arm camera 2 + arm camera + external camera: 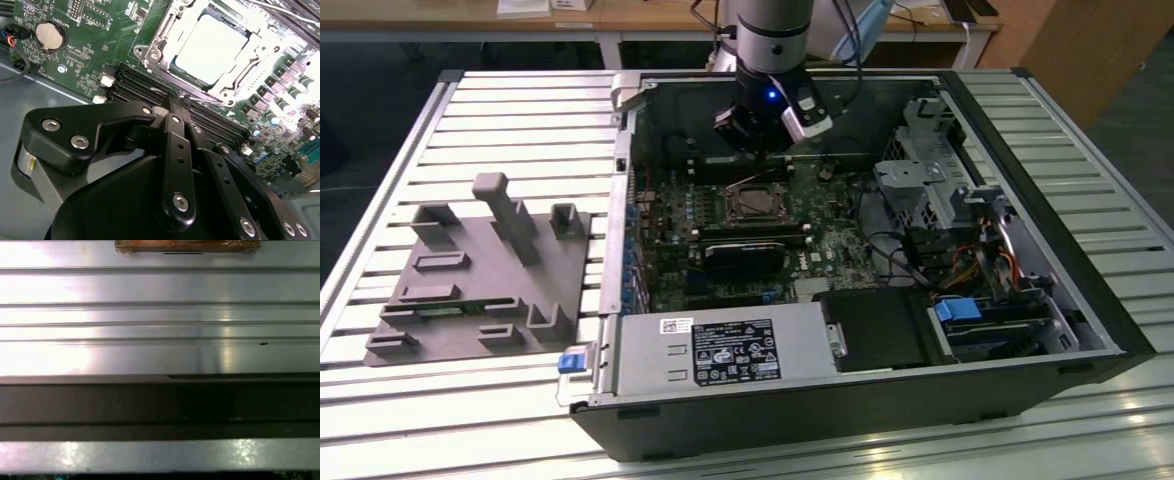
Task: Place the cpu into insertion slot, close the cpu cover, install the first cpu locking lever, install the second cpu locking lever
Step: 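Install the first cpu locking lever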
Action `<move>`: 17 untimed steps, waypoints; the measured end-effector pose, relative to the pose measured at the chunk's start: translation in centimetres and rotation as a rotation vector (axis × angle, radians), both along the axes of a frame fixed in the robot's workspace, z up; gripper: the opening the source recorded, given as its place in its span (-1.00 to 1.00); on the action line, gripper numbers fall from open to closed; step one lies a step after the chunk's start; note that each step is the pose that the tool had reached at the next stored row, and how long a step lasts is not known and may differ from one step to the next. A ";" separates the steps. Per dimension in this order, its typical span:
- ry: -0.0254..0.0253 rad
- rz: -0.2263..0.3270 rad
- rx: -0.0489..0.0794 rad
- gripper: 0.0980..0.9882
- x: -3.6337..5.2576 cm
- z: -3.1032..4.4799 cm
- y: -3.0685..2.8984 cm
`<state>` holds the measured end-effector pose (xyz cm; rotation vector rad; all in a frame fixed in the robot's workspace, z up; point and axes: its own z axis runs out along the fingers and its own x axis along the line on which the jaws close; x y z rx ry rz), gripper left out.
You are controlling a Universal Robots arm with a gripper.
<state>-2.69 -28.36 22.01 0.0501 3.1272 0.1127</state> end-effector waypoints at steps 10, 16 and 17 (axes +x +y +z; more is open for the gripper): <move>0.0000 0.000 0.000 -0.98 0.49 -0.59 0.01; -0.0001 0.000 0.000 -0.98 0.69 -1.06 0.02; 0.0000 0.000 0.000 -0.98 0.71 -1.21 0.02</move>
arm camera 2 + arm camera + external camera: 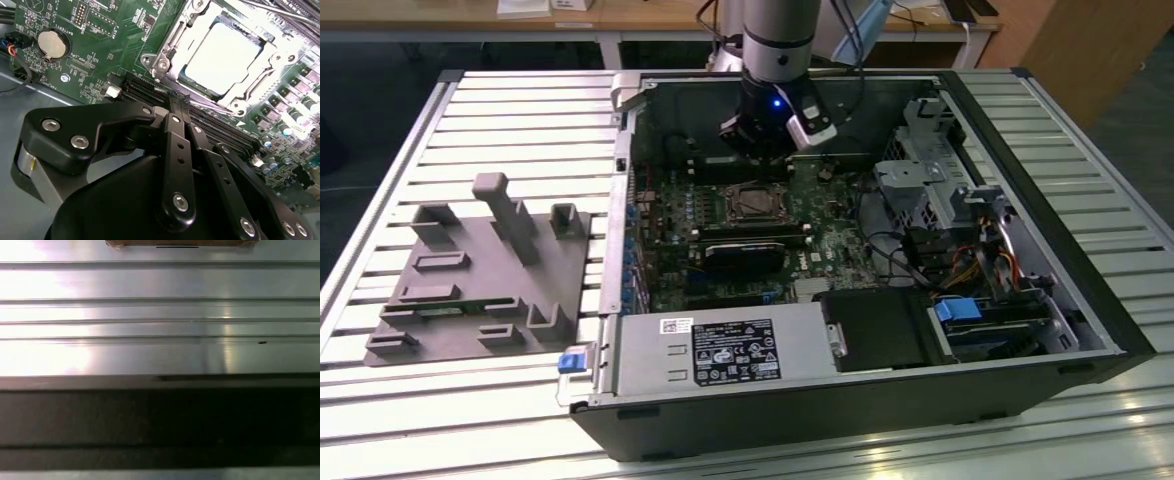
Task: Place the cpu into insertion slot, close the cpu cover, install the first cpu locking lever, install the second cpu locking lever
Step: 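Install the first cpu locking lever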
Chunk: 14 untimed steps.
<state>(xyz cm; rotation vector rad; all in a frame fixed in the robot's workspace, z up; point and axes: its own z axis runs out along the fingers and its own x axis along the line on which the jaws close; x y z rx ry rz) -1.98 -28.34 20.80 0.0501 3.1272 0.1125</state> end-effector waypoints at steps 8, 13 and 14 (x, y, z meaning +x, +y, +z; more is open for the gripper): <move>0.0000 0.000 -0.003 -0.98 0.15 -0.53 0.00; 0.0000 0.000 -0.009 -0.98 0.26 -0.74 0.01; 0.0001 0.000 -0.011 -0.98 0.27 -0.77 0.01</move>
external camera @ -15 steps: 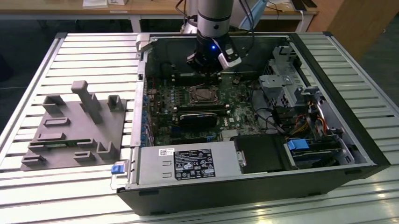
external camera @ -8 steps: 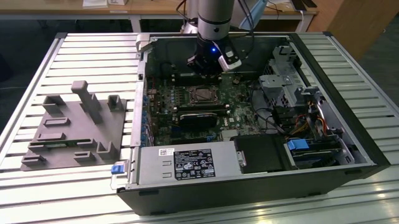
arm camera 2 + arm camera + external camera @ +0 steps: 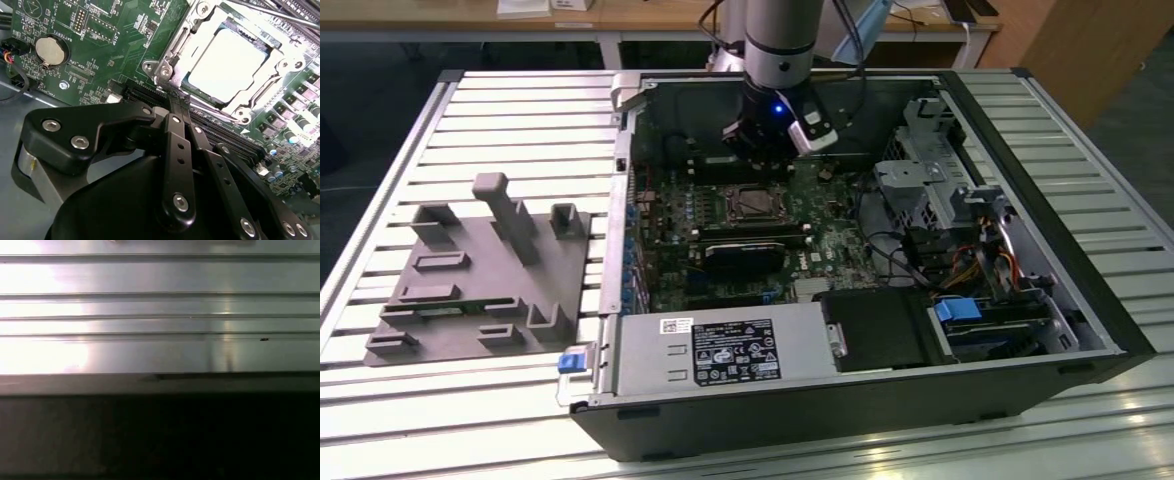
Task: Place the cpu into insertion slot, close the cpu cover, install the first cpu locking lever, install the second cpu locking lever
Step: 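Install the first cpu locking lever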
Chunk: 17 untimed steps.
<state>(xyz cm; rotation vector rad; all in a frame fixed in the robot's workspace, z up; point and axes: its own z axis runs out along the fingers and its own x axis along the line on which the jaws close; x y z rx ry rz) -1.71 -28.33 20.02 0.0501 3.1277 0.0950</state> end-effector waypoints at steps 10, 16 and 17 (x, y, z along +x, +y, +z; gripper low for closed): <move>-0.0001 0.000 -0.012 -0.98 0.00 -0.30 0.01; -0.0001 0.000 -0.012 -0.98 0.00 -0.33 0.01; -0.0002 0.000 -0.012 -0.98 0.01 -0.28 0.01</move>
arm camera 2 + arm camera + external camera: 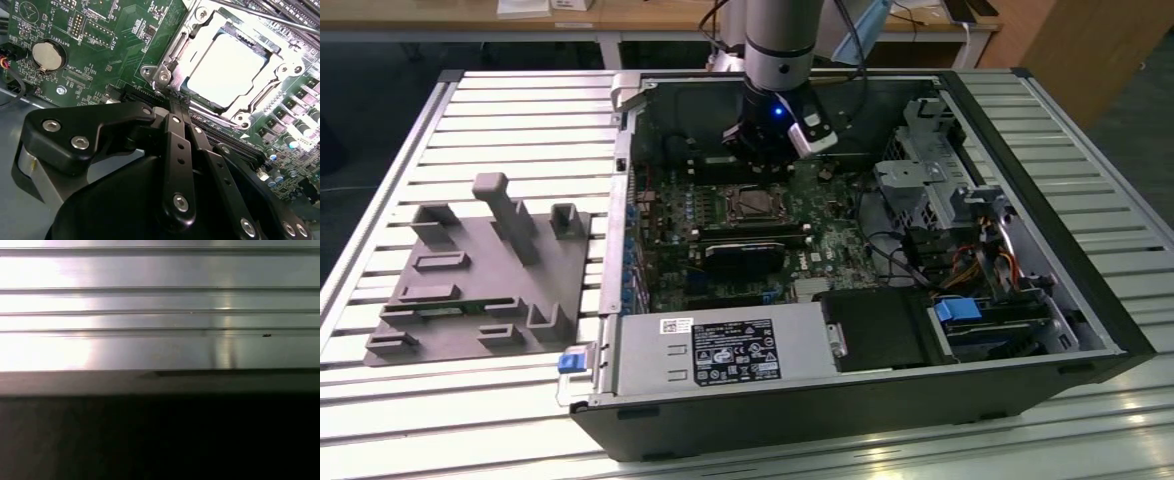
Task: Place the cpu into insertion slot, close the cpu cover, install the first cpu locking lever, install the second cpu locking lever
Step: 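Install the first cpu locking lever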
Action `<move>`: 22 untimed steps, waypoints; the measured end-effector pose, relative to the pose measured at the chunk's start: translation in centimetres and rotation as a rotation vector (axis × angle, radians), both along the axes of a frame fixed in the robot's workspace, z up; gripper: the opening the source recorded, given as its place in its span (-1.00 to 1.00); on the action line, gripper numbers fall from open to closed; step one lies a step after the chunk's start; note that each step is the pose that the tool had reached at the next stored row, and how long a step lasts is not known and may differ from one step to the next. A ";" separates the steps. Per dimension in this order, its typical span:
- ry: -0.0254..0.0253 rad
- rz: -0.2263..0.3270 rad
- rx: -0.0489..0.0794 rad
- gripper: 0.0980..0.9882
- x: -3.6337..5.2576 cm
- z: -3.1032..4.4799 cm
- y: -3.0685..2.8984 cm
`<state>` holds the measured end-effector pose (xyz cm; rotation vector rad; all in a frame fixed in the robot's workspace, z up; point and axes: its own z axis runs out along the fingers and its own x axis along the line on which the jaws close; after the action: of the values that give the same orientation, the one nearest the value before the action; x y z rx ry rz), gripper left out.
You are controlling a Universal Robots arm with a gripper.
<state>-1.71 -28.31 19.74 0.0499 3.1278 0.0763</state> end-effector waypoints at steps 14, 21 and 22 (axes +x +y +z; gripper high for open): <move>0.0001 0.000 0.000 -0.98 0.00 1.24 -0.11; 0.0000 0.000 0.000 -0.98 0.00 1.23 -0.33; 0.0000 0.000 0.000 -0.98 0.00 1.23 -0.35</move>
<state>-1.71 -28.66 20.97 0.0501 3.1278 0.0759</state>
